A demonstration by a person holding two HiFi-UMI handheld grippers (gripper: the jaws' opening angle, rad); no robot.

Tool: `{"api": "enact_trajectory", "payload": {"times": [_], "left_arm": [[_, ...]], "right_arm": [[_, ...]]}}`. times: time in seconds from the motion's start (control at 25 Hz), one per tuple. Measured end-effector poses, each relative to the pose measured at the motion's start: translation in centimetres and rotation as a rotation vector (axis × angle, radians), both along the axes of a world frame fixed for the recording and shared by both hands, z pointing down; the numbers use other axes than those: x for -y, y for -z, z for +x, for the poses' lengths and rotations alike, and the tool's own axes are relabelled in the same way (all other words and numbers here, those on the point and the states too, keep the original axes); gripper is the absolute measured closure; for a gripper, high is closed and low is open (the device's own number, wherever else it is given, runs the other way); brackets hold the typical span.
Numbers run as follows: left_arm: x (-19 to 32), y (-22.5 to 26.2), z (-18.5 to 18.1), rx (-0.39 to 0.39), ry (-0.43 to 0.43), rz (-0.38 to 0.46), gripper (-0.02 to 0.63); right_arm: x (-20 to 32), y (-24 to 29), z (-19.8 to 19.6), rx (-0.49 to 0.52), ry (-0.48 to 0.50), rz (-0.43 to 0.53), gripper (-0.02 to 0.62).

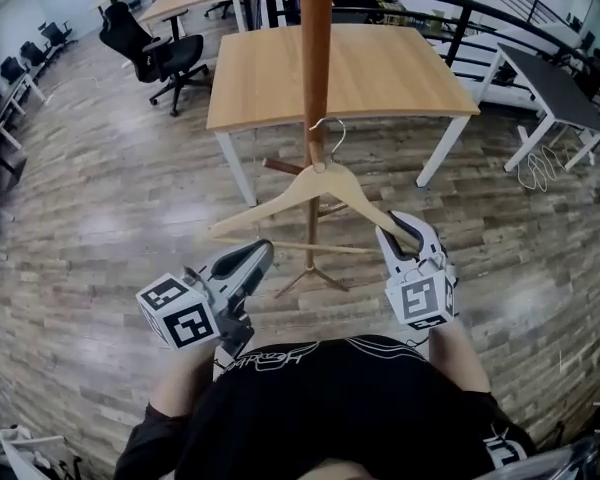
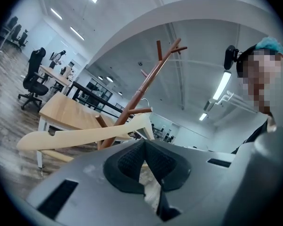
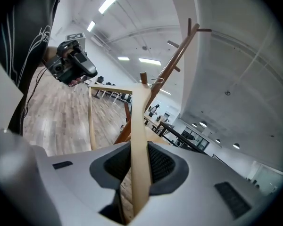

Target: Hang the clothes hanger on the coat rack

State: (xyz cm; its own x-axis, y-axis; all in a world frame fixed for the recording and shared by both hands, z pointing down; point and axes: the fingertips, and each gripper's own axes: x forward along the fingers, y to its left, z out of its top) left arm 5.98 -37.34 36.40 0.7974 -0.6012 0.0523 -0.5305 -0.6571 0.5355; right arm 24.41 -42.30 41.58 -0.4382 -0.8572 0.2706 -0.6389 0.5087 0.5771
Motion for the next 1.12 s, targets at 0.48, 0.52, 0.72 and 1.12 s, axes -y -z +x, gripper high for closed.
{"api": "enact_trajectory", "payload": {"times": [0.48,0.52,0.72,1.12], "left_arm": [[0.5,-1.9,-0.3,0.002,0.082,-0.055,0.598],[0.5,-2.0,-0.4,0.001,0.086,-0.057,0.598],[0.3,-2.5,-0.8,0.001,0.102,-0.066,0.598],[0.0,-2.7,-2.8,-0.002,0.139,-0.073,0.598]], "right_arm": [[2.0,-2.7,-0.5,-0.049,0.062,0.005,0.477],[2.1,-3.2,-0.5,-0.048,0.064,-0.003,0.477],[2.2,-4.8,-0.7,-0.042,0.063,-0.031,0.477],[3.4,-7.3,-1.1,-0.040,0.039,-0.081,0.477]]}}
